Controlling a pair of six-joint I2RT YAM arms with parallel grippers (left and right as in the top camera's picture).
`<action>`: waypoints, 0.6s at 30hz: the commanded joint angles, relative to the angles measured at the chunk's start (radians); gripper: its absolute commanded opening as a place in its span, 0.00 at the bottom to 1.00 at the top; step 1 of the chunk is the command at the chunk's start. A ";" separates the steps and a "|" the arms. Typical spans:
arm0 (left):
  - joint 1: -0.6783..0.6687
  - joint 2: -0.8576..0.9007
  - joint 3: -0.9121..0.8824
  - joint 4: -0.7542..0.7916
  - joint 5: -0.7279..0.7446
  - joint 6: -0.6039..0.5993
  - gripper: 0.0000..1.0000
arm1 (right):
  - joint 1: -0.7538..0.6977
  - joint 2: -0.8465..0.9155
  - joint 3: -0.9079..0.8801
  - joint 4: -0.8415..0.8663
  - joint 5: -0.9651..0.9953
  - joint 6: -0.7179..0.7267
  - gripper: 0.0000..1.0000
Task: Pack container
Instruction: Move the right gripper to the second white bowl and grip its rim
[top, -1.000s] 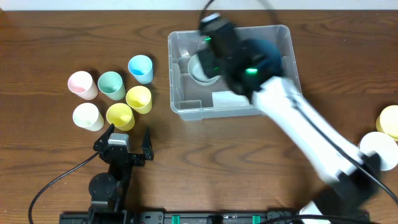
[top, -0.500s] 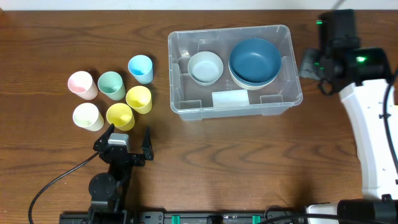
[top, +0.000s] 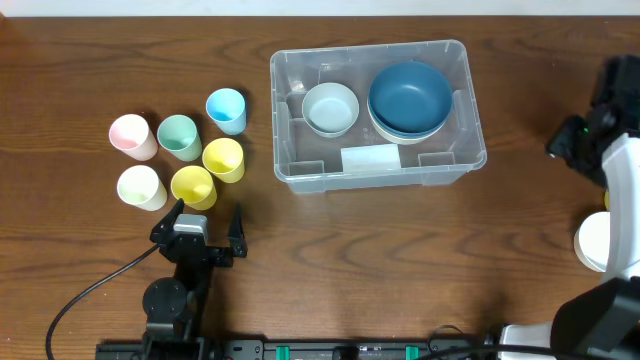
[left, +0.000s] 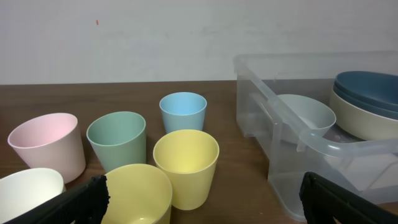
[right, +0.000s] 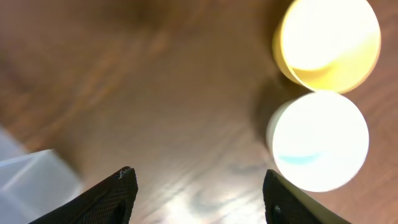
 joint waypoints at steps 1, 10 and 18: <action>0.006 -0.006 -0.019 -0.032 0.012 0.013 0.98 | -0.071 0.010 -0.052 -0.004 -0.008 0.027 0.66; 0.006 -0.006 -0.019 -0.032 0.012 0.013 0.98 | -0.263 0.010 -0.159 -0.014 -0.137 0.015 0.65; 0.006 -0.006 -0.019 -0.032 0.012 0.013 0.98 | -0.295 0.010 -0.282 0.047 -0.139 0.005 0.64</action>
